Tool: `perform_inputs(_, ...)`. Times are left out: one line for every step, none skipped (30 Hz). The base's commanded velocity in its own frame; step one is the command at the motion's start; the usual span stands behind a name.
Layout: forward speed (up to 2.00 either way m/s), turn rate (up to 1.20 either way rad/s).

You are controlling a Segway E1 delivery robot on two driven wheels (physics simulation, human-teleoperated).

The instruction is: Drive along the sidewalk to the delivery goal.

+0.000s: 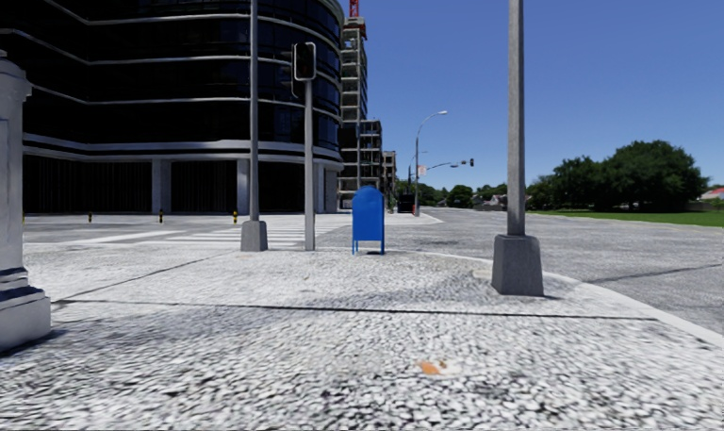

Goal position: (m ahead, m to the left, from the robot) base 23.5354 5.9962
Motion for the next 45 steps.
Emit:
perform_inputs(0.01, 0.68)
perform_inputs(0.11, 0.68)
perform_inputs(0.28, 0.68)
perform_inputs(0.45, 0.68)
perform_inputs(0.45, 0.68)
perform_inputs(0.63, 0.65)
perform_inputs(0.77, 0.57)
perform_inputs(0.96, 0.49)
perform_inputs(1.07, 0.40)
perform_inputs(1.07, 0.40)
perform_inputs(1.11, 0.36)
perform_inputs(1.22, 0.30)
perform_inputs(1.32, 0.00)
perform_inputs(1.32, 0.00)
perform_inputs(1.40, 0.00)
perform_inputs(1.42, 0.00)
perform_inputs(1.42, 0.00)
perform_inputs(1.50, 0.00)
perform_inputs(1.69, 0.00)
perform_inputs(2.00, 0.00)
perform_inputs(2.00, 0.00)
perform_inputs(2.00, 0.00)
perform_inputs(2.00, 0.00)
perform_inputs(2.00, 0.00)
perform_inputs(2.00, 0.00)
perform_inputs(2.00, 0.00)
perform_inputs(2.00, 0.00)
perform_inputs(2.00, 0.04)
perform_inputs(2.00, 0.20)
perform_inputs(2.00, 0.20)
perform_inputs(2.00, 0.31)
perform_inputs(2.00, 0.38)
perform_inputs(2.00, 0.41)
perform_inputs(2.00, 0.41)
perform_inputs(2.00, 0.42)
perform_inputs(2.00, 0.42)
perform_inputs(2.00, 0.42)
perform_inputs(2.00, 0.42)
perform_inputs(2.00, 0.42)
perform_inputs(2.00, 0.42)
perform_inputs(2.00, 0.42)
perform_inputs(2.00, 0.42)
perform_inputs(2.00, 0.42)
perform_inputs(2.00, 0.42)
perform_inputs(2.00, 0.42)
